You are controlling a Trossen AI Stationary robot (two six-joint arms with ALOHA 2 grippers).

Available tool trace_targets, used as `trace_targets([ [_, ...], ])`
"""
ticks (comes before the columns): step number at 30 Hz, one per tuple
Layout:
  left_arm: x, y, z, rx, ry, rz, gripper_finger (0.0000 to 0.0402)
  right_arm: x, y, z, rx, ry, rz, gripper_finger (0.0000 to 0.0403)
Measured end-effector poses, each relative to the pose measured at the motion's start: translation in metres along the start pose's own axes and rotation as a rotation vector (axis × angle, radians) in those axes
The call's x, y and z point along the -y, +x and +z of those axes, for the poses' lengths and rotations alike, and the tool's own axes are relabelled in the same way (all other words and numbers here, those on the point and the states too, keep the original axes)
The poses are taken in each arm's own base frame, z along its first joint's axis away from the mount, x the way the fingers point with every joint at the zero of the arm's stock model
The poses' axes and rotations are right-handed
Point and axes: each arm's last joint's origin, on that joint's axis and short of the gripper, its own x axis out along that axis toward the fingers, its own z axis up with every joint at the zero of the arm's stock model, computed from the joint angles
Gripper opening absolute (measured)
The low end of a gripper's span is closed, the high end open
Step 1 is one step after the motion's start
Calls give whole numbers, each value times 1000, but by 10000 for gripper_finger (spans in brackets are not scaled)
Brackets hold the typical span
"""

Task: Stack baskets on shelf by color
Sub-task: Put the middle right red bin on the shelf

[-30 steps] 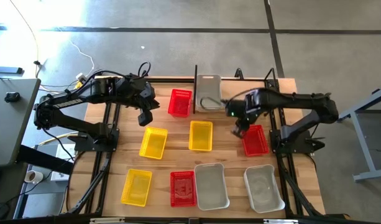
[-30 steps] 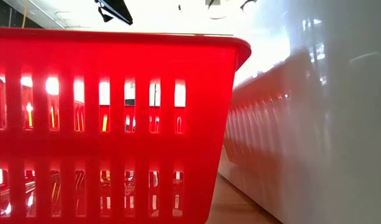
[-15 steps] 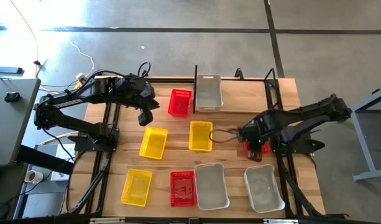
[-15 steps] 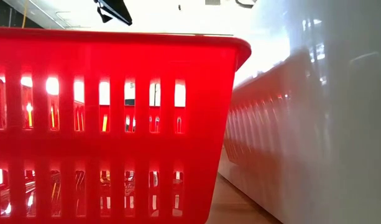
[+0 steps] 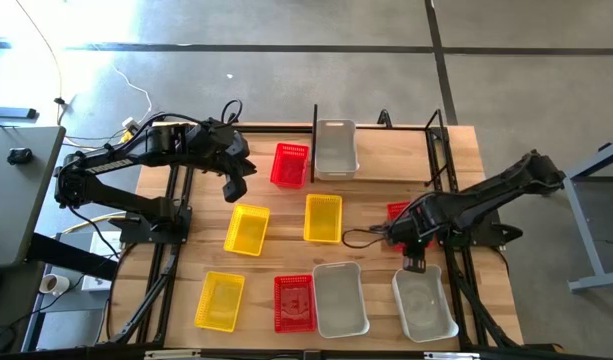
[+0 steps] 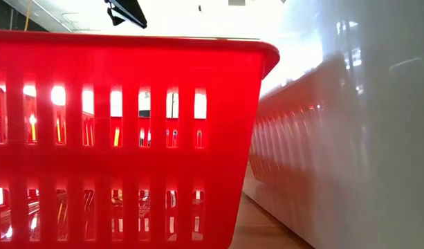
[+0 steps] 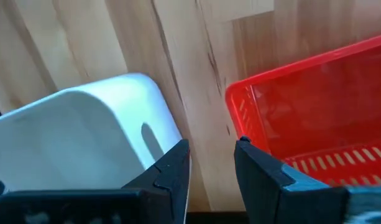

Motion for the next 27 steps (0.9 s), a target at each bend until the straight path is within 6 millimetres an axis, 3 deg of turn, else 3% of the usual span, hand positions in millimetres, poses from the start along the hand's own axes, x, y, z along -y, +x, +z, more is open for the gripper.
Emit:
trace_targets([
  [14,0,0,0,1,11,11,47,17,37,-11,-25,157,-41,109],
  [17,0,0,0,1,11,15,47,17,38,-10,-22,165,-39,81],
  [21,0,0,0,2,11,15,47,17,38,-10,-19,182,-39,15],
  [27,0,0,0,2,11,15,47,14,34,-7,-6,221,-21,9],
])
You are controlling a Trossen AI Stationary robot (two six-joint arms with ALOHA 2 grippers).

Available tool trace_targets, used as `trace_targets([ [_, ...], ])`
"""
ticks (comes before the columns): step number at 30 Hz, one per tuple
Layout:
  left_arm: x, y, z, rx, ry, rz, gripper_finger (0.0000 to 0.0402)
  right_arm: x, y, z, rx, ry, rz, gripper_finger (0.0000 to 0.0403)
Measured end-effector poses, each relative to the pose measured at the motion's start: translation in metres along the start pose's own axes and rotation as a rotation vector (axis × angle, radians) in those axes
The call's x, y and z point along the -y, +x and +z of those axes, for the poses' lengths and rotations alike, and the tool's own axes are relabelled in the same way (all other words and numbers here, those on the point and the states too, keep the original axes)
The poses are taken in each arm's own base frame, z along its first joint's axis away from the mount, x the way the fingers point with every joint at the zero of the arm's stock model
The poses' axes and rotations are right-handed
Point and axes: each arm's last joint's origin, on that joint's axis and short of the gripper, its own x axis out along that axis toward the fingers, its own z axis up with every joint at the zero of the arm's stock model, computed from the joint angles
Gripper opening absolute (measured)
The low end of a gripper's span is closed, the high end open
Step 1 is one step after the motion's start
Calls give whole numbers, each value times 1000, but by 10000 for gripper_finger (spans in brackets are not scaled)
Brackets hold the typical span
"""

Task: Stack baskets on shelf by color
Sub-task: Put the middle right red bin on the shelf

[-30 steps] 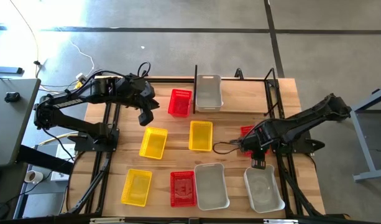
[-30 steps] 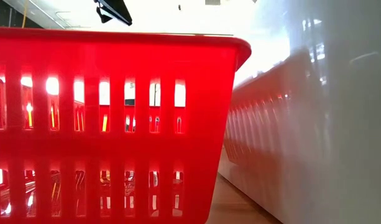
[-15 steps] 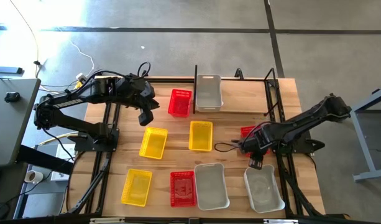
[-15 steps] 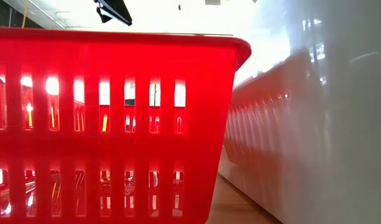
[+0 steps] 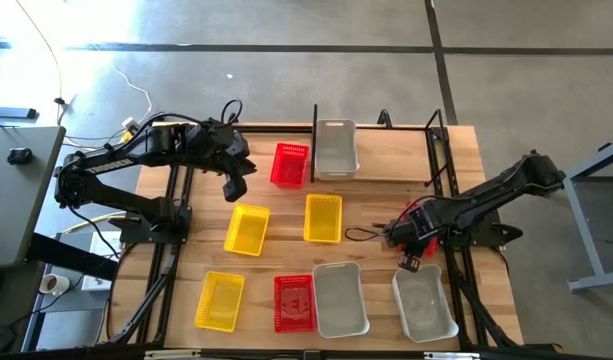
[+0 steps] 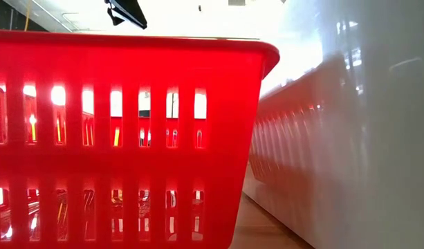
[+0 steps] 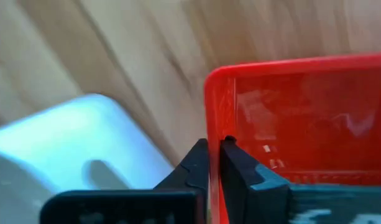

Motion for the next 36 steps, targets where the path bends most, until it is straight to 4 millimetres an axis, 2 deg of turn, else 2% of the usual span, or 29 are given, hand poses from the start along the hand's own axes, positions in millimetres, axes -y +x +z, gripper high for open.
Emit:
trace_targets([
  [11,0,0,0,-1,0,8,47,-30,-51,18,184,17,96,1],
  [19,0,0,0,-1,3,8,47,-39,-94,27,420,-17,-13,1],
  [24,0,0,0,0,56,8,47,-32,-119,32,509,-16,-120,0],
  [29,0,0,0,0,60,8,47,-17,-137,37,541,-96,-289,0],
  [36,0,0,0,0,61,11,47,14,-141,43,414,-273,-501,0],
])
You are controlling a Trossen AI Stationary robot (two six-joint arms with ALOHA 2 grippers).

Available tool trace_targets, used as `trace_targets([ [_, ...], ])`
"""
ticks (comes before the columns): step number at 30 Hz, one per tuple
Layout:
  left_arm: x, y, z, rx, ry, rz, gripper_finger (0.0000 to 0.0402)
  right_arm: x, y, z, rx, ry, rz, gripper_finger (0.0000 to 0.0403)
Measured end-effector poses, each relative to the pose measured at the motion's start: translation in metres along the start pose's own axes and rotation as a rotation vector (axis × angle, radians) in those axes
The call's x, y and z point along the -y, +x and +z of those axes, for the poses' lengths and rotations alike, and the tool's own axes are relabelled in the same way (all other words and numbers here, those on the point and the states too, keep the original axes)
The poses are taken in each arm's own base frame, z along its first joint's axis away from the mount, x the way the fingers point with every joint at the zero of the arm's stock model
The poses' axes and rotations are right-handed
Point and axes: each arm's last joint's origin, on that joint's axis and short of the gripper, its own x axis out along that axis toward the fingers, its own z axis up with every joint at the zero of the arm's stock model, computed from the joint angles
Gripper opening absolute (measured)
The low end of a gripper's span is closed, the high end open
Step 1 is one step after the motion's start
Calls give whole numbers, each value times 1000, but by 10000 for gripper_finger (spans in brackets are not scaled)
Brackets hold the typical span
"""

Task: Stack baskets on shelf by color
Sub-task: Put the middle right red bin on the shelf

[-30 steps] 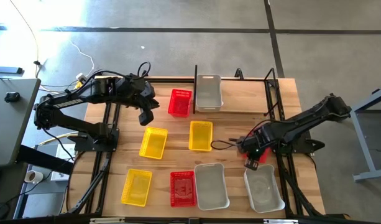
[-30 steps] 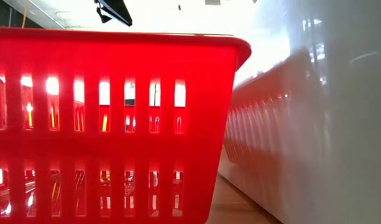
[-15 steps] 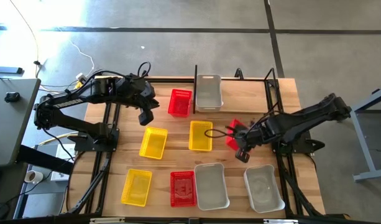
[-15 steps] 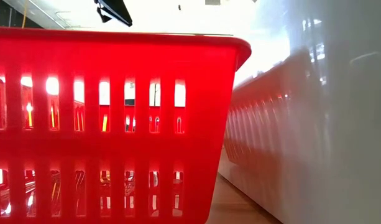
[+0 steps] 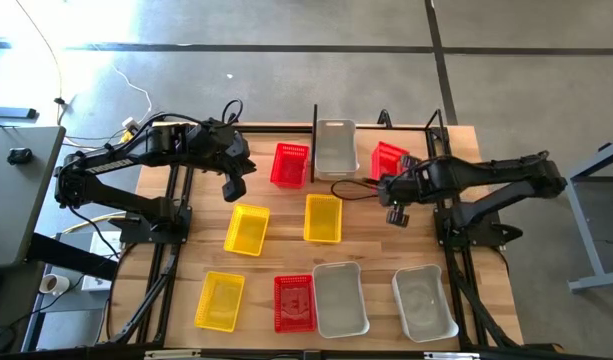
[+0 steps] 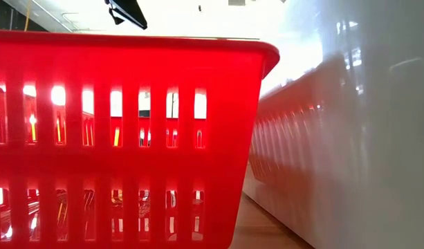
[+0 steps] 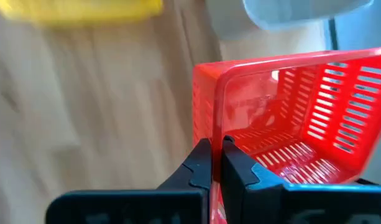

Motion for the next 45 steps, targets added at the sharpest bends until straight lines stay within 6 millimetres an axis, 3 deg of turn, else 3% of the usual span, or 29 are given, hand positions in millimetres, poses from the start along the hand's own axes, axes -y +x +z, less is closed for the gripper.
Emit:
trace_targets([
  [9,-1,0,0,2,-35,46,47,27,43,-15,-185,-179,-66,0],
  [23,-1,0,0,2,-47,48,47,53,105,-47,-340,-197,-103,0],
  [40,-1,0,0,3,-88,48,47,77,118,-52,-309,-154,-31,0],
  [45,-1,0,0,3,-89,48,47,77,118,-52,-309,-146,-32,27],
])
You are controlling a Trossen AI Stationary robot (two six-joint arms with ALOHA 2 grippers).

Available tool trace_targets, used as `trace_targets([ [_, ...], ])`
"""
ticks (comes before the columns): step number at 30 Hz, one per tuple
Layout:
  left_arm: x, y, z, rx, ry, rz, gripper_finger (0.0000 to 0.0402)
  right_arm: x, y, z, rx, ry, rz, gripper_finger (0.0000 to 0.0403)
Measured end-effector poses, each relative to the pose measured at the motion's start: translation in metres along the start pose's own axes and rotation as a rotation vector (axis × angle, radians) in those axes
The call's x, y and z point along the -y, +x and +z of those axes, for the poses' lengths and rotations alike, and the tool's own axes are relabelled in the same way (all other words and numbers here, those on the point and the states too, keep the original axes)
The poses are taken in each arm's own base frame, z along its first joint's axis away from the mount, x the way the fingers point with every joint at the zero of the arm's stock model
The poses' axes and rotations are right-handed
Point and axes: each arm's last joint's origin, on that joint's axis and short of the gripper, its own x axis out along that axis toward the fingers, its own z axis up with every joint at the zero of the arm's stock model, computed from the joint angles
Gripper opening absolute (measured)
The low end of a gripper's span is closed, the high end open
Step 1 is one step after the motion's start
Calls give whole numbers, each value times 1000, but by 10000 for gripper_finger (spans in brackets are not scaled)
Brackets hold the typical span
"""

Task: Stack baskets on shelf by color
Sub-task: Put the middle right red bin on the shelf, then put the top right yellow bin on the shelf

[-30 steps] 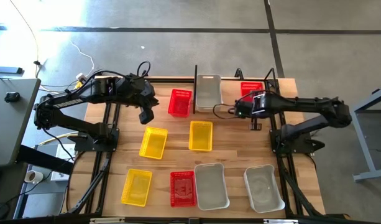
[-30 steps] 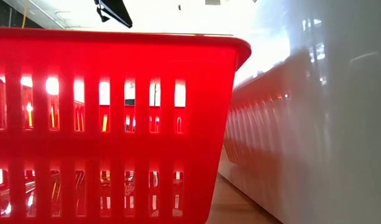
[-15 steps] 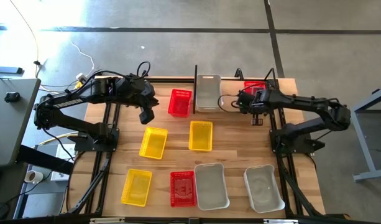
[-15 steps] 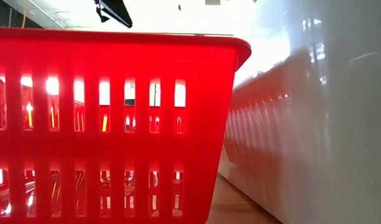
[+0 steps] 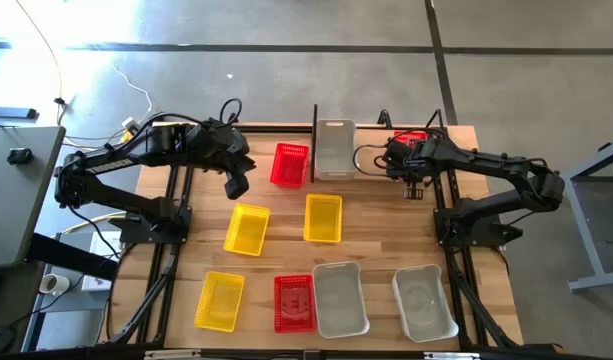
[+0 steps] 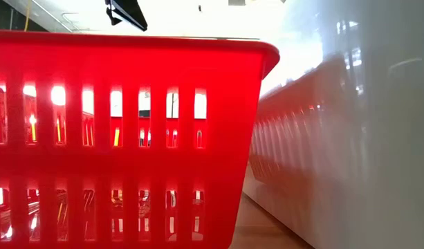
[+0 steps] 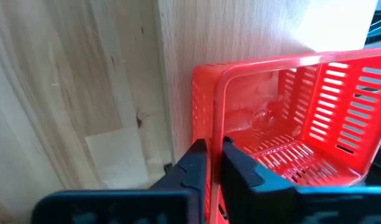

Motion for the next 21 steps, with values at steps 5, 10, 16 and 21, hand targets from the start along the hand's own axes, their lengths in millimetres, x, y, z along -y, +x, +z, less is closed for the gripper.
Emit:
trace_targets([
  [5,0,0,0,0,0,0,47,0,0,0,-2,0,1,76],
  [10,0,0,0,1,-53,5,47,7,-14,2,10,66,-5,106],
  [16,-1,0,0,6,-149,35,47,14,-33,0,-26,172,3,108],
  [21,-1,2,1,-2,-176,27,53,19,-53,-2,-26,359,70,108],
])
